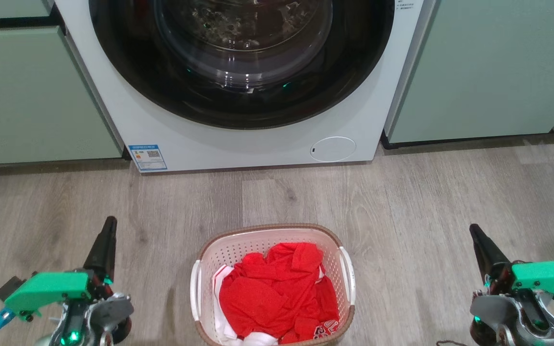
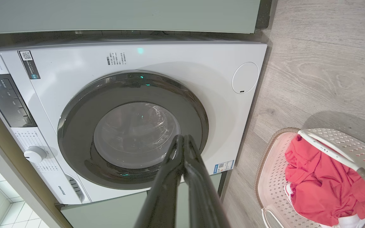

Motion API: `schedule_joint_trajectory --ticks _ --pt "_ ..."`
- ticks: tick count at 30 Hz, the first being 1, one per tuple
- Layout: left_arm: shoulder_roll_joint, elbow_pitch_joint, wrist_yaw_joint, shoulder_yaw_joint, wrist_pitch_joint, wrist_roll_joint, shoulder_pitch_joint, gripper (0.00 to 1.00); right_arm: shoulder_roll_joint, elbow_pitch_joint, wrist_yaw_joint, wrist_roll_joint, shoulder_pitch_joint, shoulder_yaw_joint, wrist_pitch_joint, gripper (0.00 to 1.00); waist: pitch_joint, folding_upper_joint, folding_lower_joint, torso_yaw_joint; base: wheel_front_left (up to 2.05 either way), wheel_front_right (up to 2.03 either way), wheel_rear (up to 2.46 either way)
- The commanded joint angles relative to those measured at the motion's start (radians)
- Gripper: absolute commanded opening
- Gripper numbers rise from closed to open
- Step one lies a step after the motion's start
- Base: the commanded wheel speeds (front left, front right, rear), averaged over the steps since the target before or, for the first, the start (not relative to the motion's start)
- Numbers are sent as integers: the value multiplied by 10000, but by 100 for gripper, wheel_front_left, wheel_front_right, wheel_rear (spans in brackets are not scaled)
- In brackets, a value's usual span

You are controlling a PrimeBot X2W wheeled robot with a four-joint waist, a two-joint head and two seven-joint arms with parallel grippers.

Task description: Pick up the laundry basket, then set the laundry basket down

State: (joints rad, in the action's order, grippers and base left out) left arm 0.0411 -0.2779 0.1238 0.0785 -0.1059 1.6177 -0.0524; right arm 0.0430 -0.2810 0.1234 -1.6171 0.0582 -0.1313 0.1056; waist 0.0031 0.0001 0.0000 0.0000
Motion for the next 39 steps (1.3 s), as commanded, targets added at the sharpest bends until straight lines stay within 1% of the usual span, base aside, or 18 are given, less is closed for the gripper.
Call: schedule_joint_trajectory --ticks 1,39 --pt "92 329 69 363 -81 -100 -557 0 72 362 73 95 498 164 85 0 0 -1 0 0 0 0 0" --pt "91 330 69 364 -82 -101 -557 0 72 362 73 93 498 166 84 0 0 -1 0 0 0 0 0"
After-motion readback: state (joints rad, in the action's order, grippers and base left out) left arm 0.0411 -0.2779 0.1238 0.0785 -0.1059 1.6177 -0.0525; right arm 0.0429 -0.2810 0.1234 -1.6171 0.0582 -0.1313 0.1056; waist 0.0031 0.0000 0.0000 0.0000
